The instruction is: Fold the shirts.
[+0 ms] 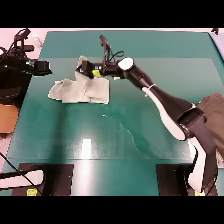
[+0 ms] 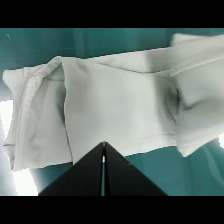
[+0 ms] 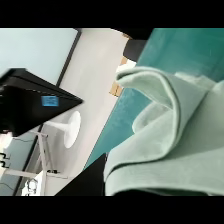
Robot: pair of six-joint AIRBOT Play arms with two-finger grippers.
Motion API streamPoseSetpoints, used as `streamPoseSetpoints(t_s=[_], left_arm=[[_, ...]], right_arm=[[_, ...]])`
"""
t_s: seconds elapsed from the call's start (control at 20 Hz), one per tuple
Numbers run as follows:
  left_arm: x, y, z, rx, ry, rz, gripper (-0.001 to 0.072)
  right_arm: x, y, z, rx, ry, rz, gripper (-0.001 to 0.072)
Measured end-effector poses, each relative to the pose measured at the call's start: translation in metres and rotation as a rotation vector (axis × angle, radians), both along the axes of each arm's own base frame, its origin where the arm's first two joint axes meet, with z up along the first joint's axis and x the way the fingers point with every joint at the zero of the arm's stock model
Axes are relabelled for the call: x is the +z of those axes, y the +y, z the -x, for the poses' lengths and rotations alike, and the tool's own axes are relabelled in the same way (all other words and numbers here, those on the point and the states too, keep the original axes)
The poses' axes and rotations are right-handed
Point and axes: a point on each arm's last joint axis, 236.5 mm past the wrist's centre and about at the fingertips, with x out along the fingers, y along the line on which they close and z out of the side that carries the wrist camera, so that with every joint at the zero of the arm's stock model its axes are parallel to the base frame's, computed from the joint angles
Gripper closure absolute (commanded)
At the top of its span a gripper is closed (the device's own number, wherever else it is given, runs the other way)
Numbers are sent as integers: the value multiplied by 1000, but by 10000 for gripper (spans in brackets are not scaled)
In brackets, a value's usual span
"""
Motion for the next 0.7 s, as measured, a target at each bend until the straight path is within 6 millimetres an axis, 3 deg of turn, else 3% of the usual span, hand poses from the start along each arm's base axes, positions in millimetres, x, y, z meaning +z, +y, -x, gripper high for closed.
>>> streamPoseSetpoints(t_s=[0.05, 0.15, 0.3, 0.5, 0.6, 0.7], left_arm=[[0, 1, 0, 2, 0, -1, 686], [1, 2, 1, 2, -2, -2, 685], [1, 2, 2, 1, 1, -2, 686], [1, 2, 1, 2, 1, -2, 686], [1, 2, 2, 1, 3, -3, 685], [0, 2, 3, -1, 8, -4, 686]], right_arm=[[-10, 7, 2, 2, 14, 3, 678], [-19, 19, 6, 3, 38, -12, 312], [-14, 33, 12, 7, 83, -74, 279], [22, 50, 33, 63, 94, -222, 257], [53, 42, 31, 65, 42, -285, 198], [72, 16, 15, 35, -15, -286, 196]])
